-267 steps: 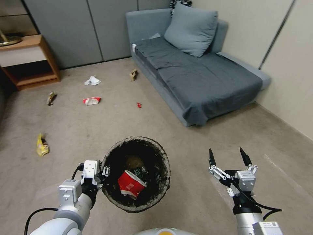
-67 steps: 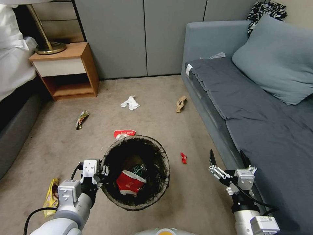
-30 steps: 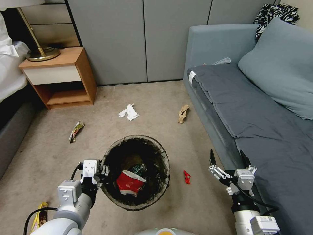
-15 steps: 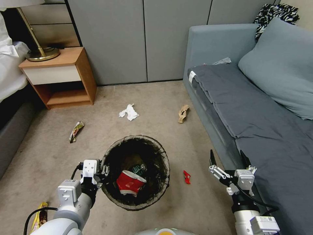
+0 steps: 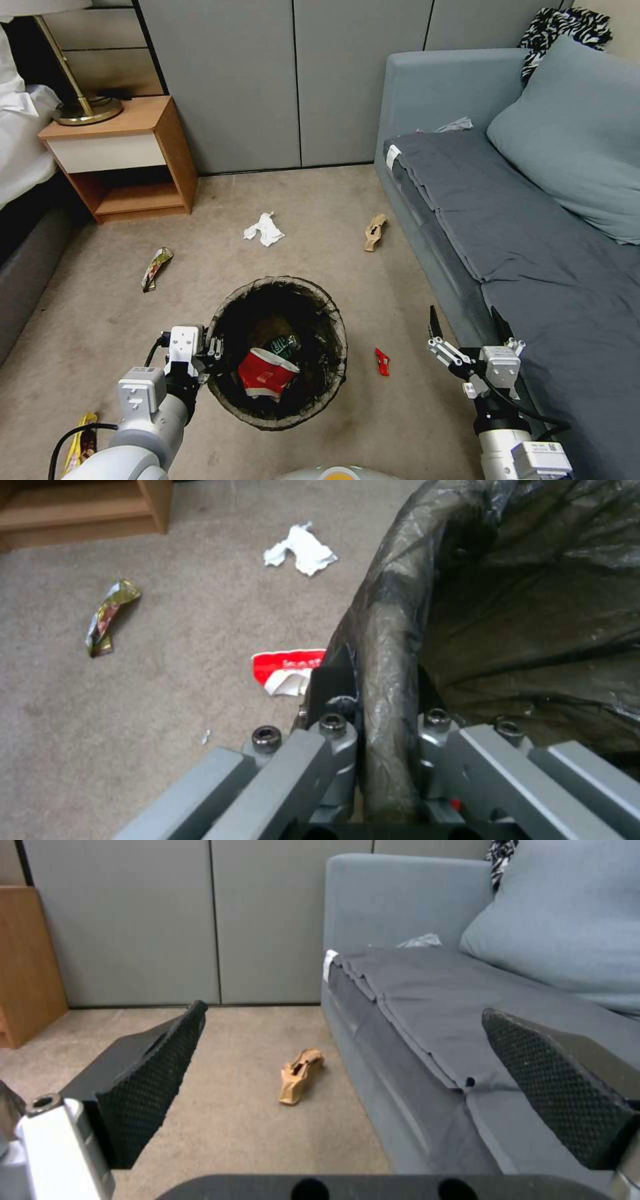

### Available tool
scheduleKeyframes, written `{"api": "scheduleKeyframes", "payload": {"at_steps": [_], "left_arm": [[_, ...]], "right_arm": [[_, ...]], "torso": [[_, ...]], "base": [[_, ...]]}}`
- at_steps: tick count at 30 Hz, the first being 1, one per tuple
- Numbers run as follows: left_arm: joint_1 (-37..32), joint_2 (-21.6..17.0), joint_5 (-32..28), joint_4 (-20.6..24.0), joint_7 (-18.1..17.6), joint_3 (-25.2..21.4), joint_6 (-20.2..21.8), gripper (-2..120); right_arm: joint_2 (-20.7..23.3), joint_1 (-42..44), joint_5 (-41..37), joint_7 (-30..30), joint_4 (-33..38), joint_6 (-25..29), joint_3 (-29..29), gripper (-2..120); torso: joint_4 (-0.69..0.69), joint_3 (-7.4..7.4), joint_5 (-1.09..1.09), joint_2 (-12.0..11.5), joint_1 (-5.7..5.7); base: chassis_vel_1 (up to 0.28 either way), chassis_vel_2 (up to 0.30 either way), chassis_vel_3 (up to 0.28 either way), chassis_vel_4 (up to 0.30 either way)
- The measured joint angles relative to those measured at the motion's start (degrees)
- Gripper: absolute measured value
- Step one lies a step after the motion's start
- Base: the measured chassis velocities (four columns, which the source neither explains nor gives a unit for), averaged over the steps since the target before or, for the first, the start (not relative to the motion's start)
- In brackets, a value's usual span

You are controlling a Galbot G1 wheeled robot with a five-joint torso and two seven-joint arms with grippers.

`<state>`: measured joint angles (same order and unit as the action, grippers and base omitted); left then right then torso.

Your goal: Pick up the trash bin, then pick up the garbage from the floor and place it into the trash bin.

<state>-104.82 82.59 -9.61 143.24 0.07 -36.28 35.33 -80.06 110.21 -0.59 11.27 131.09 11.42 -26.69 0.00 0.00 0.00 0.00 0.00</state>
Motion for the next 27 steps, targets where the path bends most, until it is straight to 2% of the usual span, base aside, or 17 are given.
{"api": "scheduleKeyframes", "payload": {"at_steps": [27], "left_arm": [[0.0,0.0,0.0,0.0,0.0,0.0,0.0,2]], "right_arm": [[0.0,0.0,0.0,0.0,0.0,0.0,0.0,100]], "torso": [[0.0,0.0,0.0,0.0,0.0]], "base": [[0.0,0.0,0.0,0.0]]}}
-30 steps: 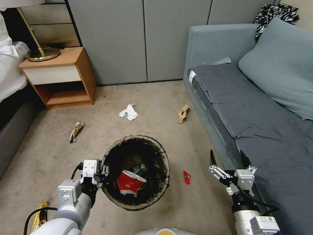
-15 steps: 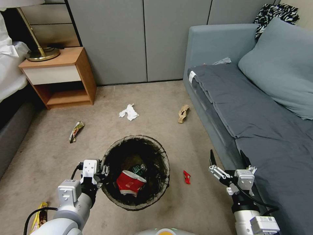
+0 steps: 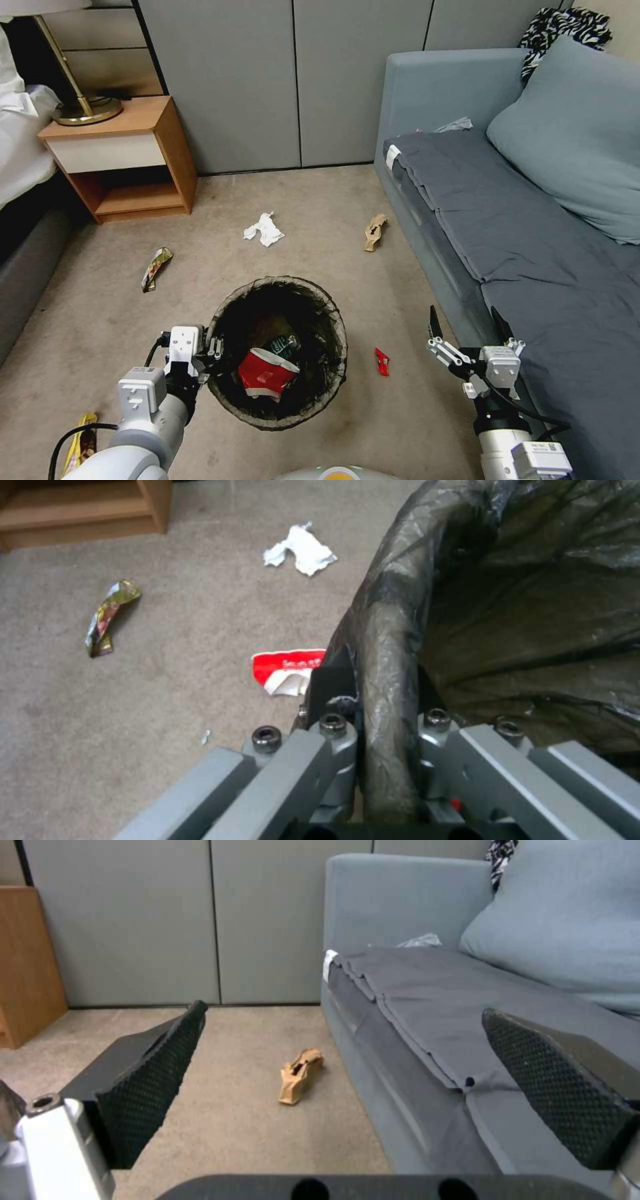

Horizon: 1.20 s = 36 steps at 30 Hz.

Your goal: Pick up the trash bin, then pick up the garbage from the floor and place it into the trash bin.

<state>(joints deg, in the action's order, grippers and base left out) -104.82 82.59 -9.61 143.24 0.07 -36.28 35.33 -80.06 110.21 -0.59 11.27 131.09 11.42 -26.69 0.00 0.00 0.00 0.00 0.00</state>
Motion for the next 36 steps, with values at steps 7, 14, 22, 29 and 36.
{"api": "scheduleKeyframes", "payload": {"at_steps": [7,14,22,29,36], "left_arm": [[-0.35,-1.61,-1.04,0.0,-0.23,-1.26,0.0,2],[-0.44,-2.02,-1.4,0.0,-0.41,-1.59,-0.04,2],[-0.54,-2.35,-1.83,0.0,-0.41,-2.01,0.37,2],[-0.55,-2.39,-1.94,0.0,-0.41,-2.07,0.45,2],[-0.87,-2.06,-3.08,0.0,-0.91,-2.81,0.29,2]], "right_arm": [[0.56,-3.81,-3.74,-0.02,-1.63,-3.88,-2.11,100],[0.64,-6.33,-5.09,-0.29,-2.67,-7.36,-1.52,100],[2.18,-10.41,-6.5,-4.12,-6.92,-14.59,0.48,100],[2.23,-15.2,-6.51,-8.69,-10.29,-18.9,1.78,100],[4.52,-19.59,-11.23,-9.92,-14.69,-24.18,4.03,100]], "torso": [[-0.01,0.0,-0.01,0.0,-0.01],[0.0,0.0,0.0,0.0,-0.01],[0.0,0.0,0.0,0.0,-0.01],[0.0,0.0,0.0,0.0,0.0],[0.0,0.0,0.0,0.0,-0.01]], "base": [[0.0,0.0,0.0,0.0],[0.0,0.0,0.0,0.0],[0.0,0.0,0.0,0.0],[0.0,0.0,0.0,0.0],[0.0,0.0,0.0,0.0]]}}
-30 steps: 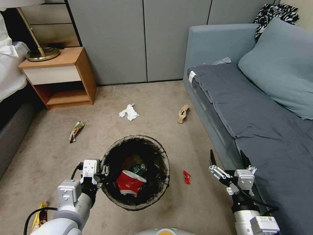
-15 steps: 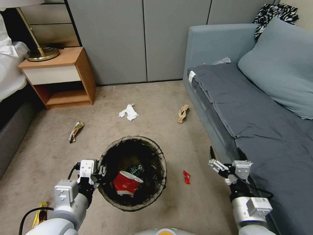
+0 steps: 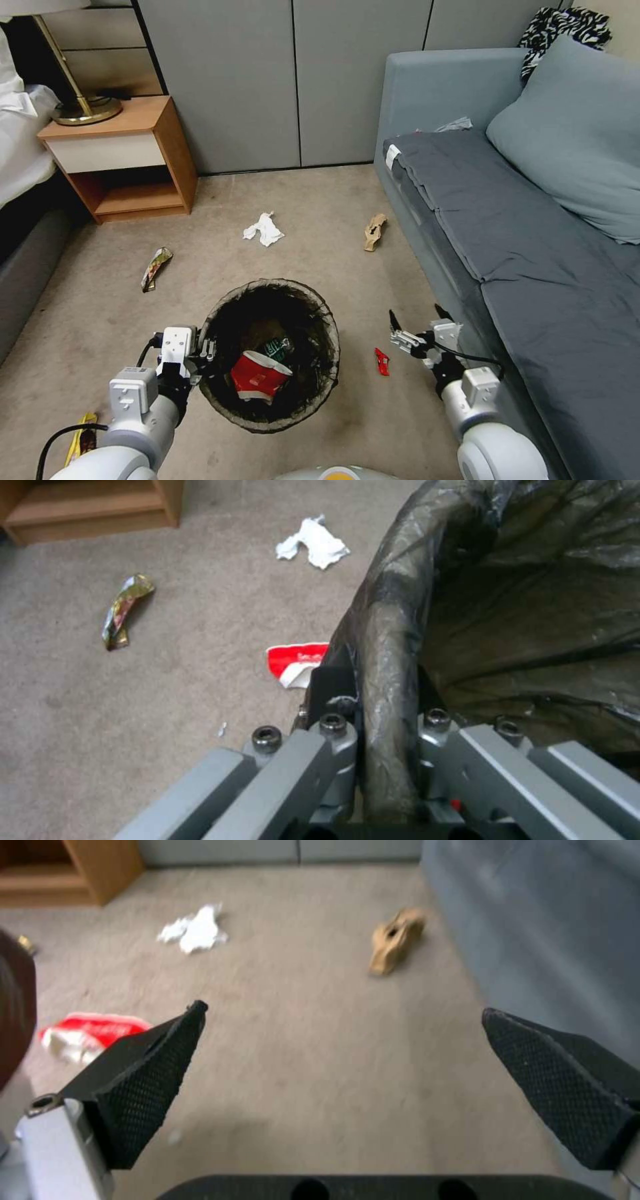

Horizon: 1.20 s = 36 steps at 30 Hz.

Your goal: Pick up the trash bin, then pick up the garbage from the floor and place it into the trash bin.

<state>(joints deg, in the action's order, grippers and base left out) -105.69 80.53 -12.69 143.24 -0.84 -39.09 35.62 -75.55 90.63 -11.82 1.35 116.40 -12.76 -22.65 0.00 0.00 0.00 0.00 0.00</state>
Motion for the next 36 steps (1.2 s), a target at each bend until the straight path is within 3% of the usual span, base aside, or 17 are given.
{"api": "scheduleKeyframes", "payload": {"at_steps": [14,36], "left_arm": [[-0.01,-0.12,-0.34,0.0,-0.04,-0.05,-0.05,2],[0.52,-1.23,-1.27,0.0,-0.09,-0.04,-0.01,2]], "right_arm": [[1.94,-4.99,-8.55,-1.98,-9.31,-8.67,2.2,100],[0.5,-9.13,-8.48,-1.93,-20.27,-9.24,5.0,100]], "torso": [[0.0,0.0,0.0,0.0,0.0],[-0.01,0.0,0.0,0.0,0.0]], "base": [[0.0,0.0,0.0,0.0],[0.0,0.0,0.0,0.0]]}}
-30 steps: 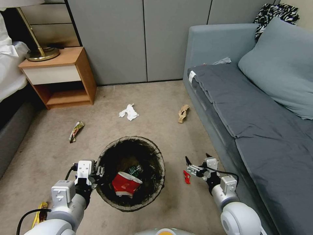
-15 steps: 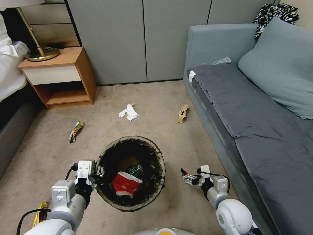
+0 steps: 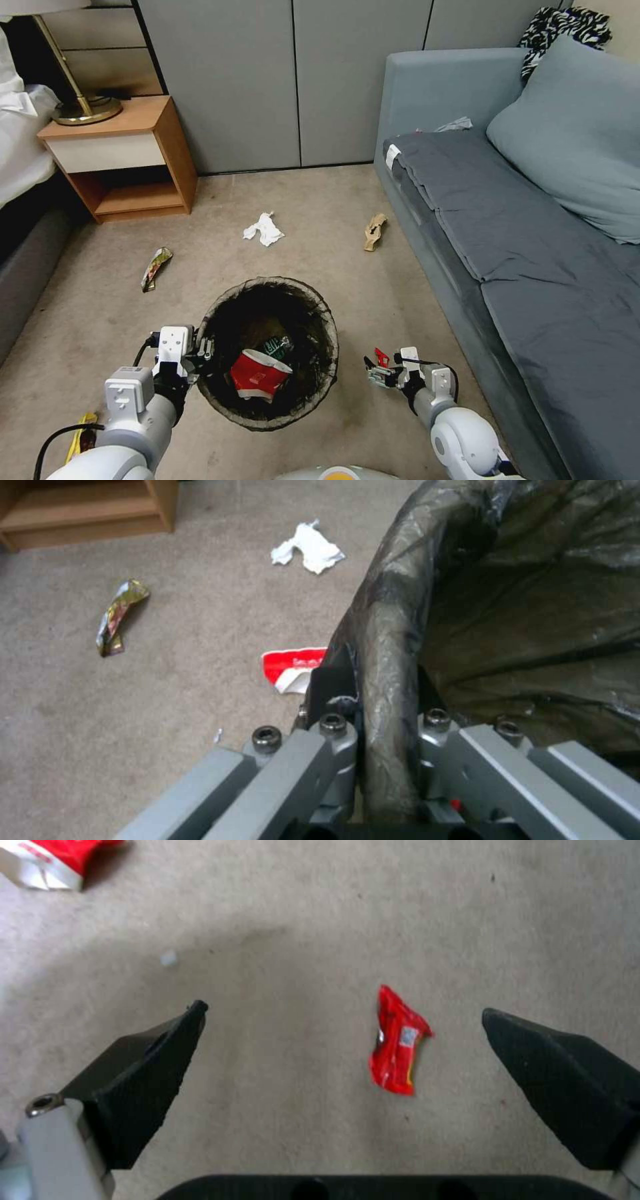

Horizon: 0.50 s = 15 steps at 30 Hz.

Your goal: Pick up the trash bin, then pick up the garbage from the floor and place it into the trash bin.

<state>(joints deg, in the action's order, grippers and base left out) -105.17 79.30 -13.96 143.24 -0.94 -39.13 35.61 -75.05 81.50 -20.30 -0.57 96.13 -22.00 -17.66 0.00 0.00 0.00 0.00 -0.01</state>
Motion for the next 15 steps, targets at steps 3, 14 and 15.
{"api": "scheduleKeyframes", "payload": {"at_steps": [3,14,15], "left_arm": [[0.0,-0.03,-0.03,0.0,0.0,0.02,0.0,2],[-0.03,-0.14,-0.06,0.0,0.0,0.04,0.01,2],[-0.02,-0.14,-0.06,0.0,0.0,0.05,0.01,2]], "right_arm": [[-0.44,-0.56,0.37,0.38,-1.91,0.68,-0.07,100],[-2.01,-2.87,1.48,0.62,-9.67,4.46,-1.09,100],[-2.19,-3.14,1.52,0.62,-10.29,4.64,-1.11,100]], "torso": [[0.01,0.0,0.0,0.0,0.0],[0.01,-0.01,0.0,0.0,0.0],[0.0,0.0,0.0,0.0,0.0]], "base": [[0.0,0.0,0.0,0.0],[0.0,0.0,0.0,0.0],[0.0,0.0,0.0,0.0]]}}
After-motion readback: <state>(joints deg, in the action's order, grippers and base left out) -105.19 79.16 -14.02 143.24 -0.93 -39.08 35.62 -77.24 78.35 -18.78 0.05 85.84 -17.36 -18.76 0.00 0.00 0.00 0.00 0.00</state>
